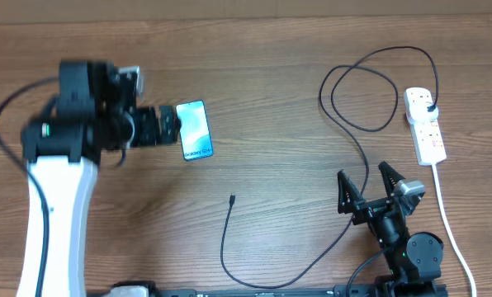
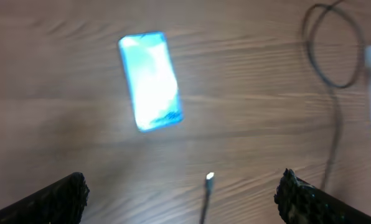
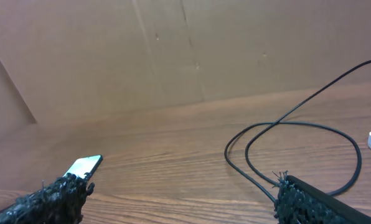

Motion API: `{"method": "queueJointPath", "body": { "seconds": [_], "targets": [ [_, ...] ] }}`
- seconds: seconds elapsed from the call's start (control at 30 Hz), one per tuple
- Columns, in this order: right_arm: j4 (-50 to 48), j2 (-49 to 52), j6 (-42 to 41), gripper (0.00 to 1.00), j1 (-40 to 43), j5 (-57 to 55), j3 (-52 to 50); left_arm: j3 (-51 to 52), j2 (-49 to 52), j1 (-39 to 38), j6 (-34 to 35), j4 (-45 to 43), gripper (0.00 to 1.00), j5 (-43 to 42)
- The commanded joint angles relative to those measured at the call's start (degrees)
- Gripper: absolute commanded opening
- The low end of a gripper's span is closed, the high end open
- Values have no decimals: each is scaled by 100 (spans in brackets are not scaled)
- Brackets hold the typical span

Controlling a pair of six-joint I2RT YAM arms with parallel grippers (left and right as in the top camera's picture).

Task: Plug charger to phone and switch on socket
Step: 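Move the left gripper over the phone and lower onto it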

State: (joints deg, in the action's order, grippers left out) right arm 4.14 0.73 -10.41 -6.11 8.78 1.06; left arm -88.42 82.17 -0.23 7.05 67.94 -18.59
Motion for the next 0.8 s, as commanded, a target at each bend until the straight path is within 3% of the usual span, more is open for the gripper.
{"method": "queueJointPath", "body": {
  "seconds": [0.0, 0.03, 0.07, 0.17, 0.2, 0.4, 0.43, 0.47, 0.5, 0.53, 0.77],
  "targets": [
    [-15, -50, 46, 100, -26, 11, -61, -435, 529, 22, -146, -116, 100, -688],
    [-17, -50, 46, 100, -26, 11, -61, -428, 675, 22, -146, -234, 97, -684],
    [-15, -50, 44, 100, -26, 9, -61, -426, 798, 20, -138, -258, 84, -684],
    [-17, -50, 46, 100, -26, 9, -61, -426, 1189, 15, 214, -190, 13, -695],
    [-15, -50, 44, 100, -26, 11, -61, -426, 1309, 13, 299, -168, 4, -693],
    [-15, -50, 46, 100, -26, 9, -61, -422, 1971, -225, 820, -72, 4, 177],
    [-17, -50, 46, 100, -26, 9, -61, -422, 2055, -291, 909, -70, 13, 369],
    [-15, -50, 46, 100, -26, 9, -61, -422, 2151, -372, 977, -68, 35, 540],
    [-15, -50, 46, 100, -26, 11, -61, -422, 2236, -439, 979, -70, 61, 638],
    [-15, -50, 44, 100, -26, 11, -61, -422, 2341, -520, 979, -81, 100, 719],
    [-17, -50, 46, 100, -26, 11, -61, -422, 3123, -1025, 1213, -372, 100, 1250]
  ]
}}
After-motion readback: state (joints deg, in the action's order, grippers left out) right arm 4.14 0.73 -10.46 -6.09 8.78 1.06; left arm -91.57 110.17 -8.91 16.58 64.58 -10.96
